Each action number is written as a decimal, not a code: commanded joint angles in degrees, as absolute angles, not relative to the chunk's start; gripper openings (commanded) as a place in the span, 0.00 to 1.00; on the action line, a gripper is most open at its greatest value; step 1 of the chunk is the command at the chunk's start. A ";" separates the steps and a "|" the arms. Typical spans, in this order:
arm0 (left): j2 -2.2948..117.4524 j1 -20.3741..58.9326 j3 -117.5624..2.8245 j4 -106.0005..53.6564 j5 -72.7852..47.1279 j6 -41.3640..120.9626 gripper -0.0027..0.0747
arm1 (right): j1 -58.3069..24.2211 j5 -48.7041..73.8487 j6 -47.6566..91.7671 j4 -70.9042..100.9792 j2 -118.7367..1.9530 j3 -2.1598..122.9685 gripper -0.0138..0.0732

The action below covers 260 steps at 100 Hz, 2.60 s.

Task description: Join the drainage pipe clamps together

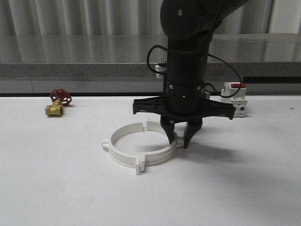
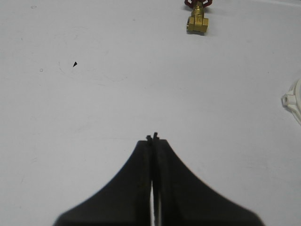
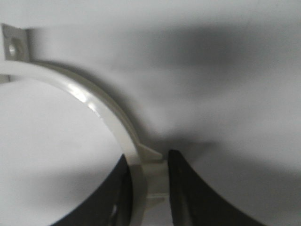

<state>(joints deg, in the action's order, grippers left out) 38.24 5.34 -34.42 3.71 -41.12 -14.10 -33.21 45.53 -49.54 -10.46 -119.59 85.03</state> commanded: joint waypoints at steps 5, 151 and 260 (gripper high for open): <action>38.04 5.30 -35.79 3.85 -37.97 -14.08 0.01 | -33.15 43.90 -49.78 -10.55 -116.55 86.71 0.11; 38.04 5.30 -35.79 3.85 -37.97 -14.08 0.01 | -26.78 49.91 -44.02 -26.21 -88.79 74.91 0.60; 38.04 5.30 -35.79 3.85 -37.88 -14.08 0.01 | -20.28 51.39 -42.81 -29.44 -22.03 34.45 0.02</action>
